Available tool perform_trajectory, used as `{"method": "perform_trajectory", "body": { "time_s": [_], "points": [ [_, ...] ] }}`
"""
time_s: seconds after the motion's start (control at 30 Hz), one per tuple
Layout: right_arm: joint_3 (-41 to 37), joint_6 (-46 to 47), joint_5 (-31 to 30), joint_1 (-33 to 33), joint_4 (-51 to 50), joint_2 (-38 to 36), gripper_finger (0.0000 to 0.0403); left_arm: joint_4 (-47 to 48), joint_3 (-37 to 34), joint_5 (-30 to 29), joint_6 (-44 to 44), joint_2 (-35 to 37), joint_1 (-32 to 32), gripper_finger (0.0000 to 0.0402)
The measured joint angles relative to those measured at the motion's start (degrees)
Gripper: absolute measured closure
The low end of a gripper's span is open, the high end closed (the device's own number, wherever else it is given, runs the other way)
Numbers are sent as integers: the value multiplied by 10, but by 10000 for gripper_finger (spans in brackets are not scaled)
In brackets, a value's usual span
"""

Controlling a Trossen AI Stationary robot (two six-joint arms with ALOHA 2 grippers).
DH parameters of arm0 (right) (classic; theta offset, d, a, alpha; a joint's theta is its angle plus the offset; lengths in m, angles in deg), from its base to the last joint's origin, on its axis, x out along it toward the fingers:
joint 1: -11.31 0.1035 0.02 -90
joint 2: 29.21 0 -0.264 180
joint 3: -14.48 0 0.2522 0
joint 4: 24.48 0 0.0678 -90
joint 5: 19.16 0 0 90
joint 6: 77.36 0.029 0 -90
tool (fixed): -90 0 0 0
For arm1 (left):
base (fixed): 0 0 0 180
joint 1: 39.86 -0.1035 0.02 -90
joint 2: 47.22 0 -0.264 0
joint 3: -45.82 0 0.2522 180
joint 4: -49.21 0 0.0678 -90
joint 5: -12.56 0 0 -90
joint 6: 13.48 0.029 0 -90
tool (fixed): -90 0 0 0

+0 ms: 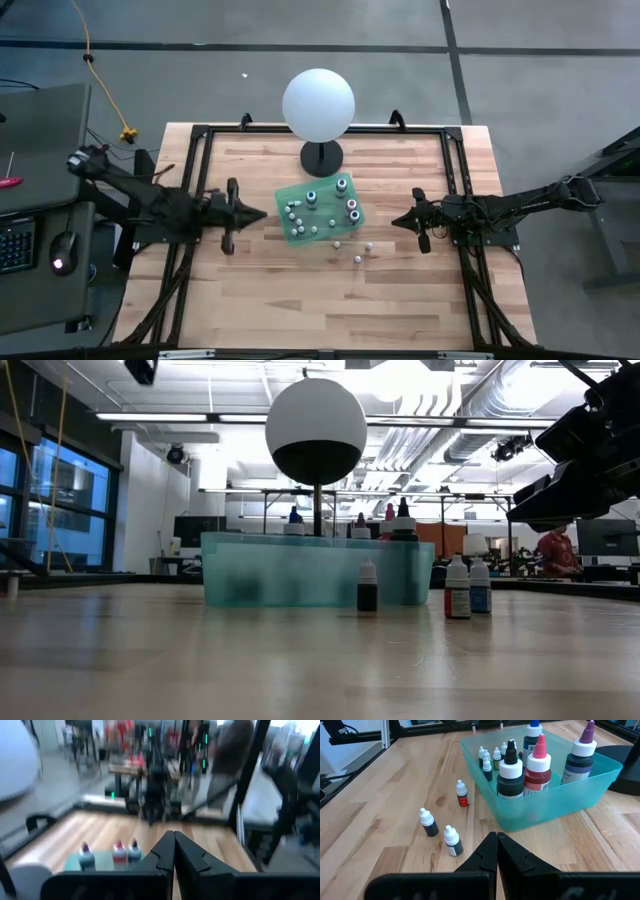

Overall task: Pick & Place food coloring
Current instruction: Put the small blue food coloring bottle into the bin

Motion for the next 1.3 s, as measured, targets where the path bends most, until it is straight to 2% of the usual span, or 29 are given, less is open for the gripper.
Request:
{"method": "perform_trajectory", "body": {
  "time_s": [0.1,0.4,0.57,0.9,1.1,1.3],
  "points": [
    [0,0,0,0,0,0,400,-73,-63,61,27,48,-55,401],
    [0,0,0,0,0,0,400,-57,-159,255,11,132,-216,401],
    [0,0,0,0,0,0,400,-145,-234,341,-30,168,-277,402],
    [0,0,0,0,0,0,400,-155,-305,337,-34,270,-288,401],
    [0,0,0,0,0,0,400,-79,-306,334,-19,330,-288,401],
    [0,0,0,0,0,0,400,78,-306,324,-17,374,-288,401]
  ]
}}
